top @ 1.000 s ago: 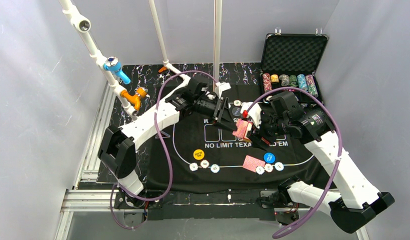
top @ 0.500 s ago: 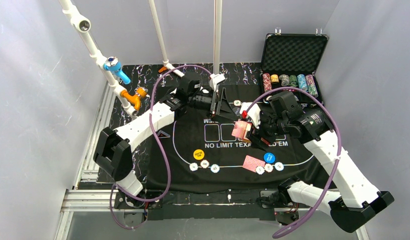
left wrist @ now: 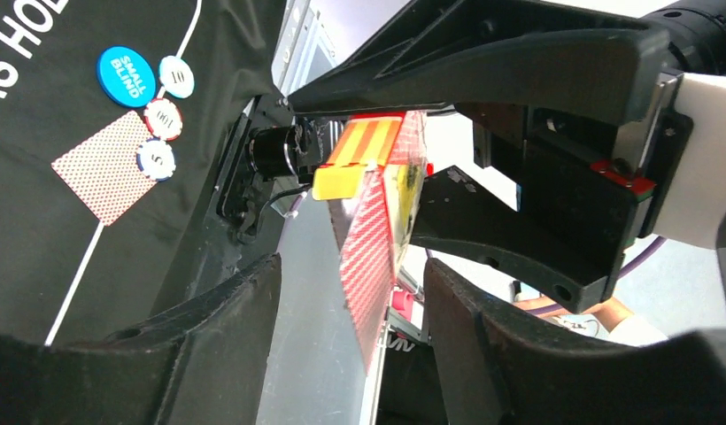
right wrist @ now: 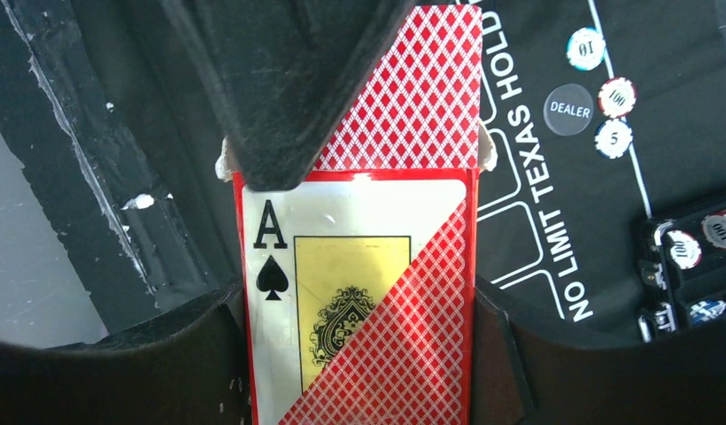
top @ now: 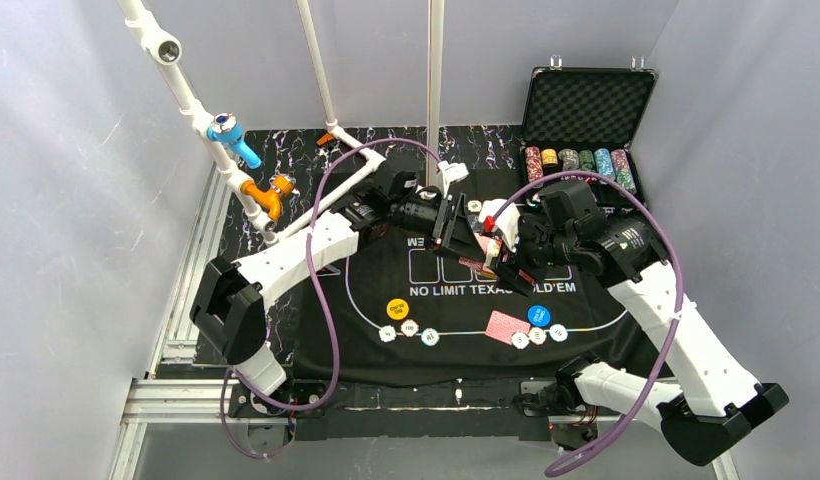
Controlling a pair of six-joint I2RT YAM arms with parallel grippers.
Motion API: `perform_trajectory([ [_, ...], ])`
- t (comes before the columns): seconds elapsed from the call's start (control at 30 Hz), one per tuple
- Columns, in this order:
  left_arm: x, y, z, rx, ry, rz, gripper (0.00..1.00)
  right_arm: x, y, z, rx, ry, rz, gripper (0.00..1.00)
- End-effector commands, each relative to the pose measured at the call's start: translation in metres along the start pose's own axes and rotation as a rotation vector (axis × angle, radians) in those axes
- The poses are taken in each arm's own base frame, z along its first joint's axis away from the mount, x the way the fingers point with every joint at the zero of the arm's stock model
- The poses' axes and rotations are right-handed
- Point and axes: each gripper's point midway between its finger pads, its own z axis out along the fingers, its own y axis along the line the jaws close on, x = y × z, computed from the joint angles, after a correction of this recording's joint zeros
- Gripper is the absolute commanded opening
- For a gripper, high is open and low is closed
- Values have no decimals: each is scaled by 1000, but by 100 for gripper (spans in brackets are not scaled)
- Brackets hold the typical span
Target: Distribute texas hold em gaming equipment
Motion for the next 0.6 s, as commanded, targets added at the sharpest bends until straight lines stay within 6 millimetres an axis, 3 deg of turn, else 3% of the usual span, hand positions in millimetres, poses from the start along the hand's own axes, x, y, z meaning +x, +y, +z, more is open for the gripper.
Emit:
perform_trajectory([
  [0.0,-4,-1,-12,21,-12,-31,53,-31,-6,-13,48,-140,-74,1],
  [0.2,-9,5,-21,38,-37,-77,37,-28,-3,-16,48,-144,-99,1],
  [0.57,-7,-7,-32,36,-54,13,37,-20,-2,-13,37,-107,-92,1],
])
